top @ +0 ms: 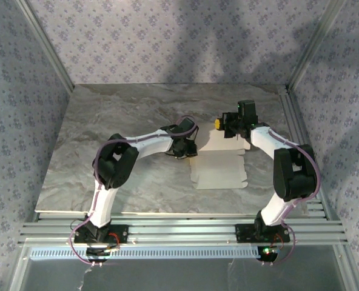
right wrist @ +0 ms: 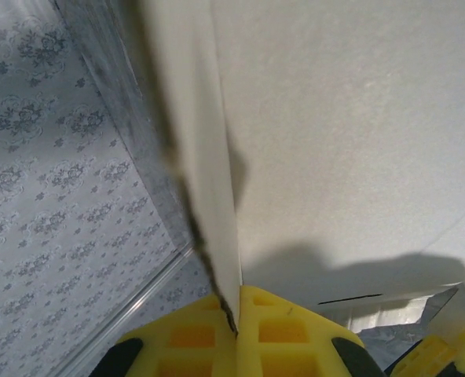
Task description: Fold the paper box
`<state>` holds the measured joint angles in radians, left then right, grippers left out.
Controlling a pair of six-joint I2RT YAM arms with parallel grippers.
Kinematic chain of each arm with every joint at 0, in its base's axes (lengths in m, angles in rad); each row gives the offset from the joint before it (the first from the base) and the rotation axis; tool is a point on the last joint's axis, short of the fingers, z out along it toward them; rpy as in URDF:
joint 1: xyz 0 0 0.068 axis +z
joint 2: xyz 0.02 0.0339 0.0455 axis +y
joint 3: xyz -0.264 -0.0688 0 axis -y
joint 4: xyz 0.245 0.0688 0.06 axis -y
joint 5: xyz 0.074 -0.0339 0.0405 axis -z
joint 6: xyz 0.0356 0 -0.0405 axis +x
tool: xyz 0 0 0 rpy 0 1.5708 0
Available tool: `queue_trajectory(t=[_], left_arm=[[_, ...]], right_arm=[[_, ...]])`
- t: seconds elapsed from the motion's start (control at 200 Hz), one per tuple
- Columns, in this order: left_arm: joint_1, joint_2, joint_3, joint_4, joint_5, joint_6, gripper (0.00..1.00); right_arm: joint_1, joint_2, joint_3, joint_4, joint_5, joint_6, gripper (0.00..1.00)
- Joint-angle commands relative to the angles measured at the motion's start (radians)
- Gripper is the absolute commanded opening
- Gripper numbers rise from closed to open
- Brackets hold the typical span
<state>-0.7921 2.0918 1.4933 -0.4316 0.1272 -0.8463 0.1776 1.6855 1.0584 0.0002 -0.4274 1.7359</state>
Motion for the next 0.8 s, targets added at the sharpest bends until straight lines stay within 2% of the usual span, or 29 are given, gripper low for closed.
queue_trajectory(t=[0.0,0.07,0.215,0.355,0.56,0.645,0.72,0.795], left_arm=[[-0.007,0.033,0.096,-0.088,-0.021,0.029,0.14],[-0.015,0.058,0.144,-0.147,-0.031,0.043,0.10],[-0.050,0.111,0.283,-0.335,-0.127,0.095,0.08],[-0.075,0.155,0.373,-0.428,-0.192,0.127,0.05],[-0.135,0.213,0.479,-0.523,-0.391,0.136,0.07],[-0.156,0.208,0.469,-0.466,-0.391,0.161,0.12],[-0.172,0.177,0.462,-0.399,-0.369,0.191,0.22],[-0.174,0.114,0.384,-0.317,-0.328,0.194,0.34]], right_arm=[[0.006,-0.017,-0.008,-0.002,0.013,0.013,0.00],[0.008,-0.018,-0.002,0.000,0.011,0.013,0.00],[0.012,-0.023,-0.005,0.002,0.011,0.016,0.00],[0.017,-0.034,-0.021,0.013,0.019,0.024,0.00],[0.021,-0.064,-0.045,0.029,0.027,0.027,0.00],[0.020,-0.080,-0.069,0.051,0.032,0.021,0.00],[0.017,-0.092,-0.098,0.091,0.030,0.015,0.00],[0.010,-0.108,-0.124,0.117,0.026,-0.005,0.00]])
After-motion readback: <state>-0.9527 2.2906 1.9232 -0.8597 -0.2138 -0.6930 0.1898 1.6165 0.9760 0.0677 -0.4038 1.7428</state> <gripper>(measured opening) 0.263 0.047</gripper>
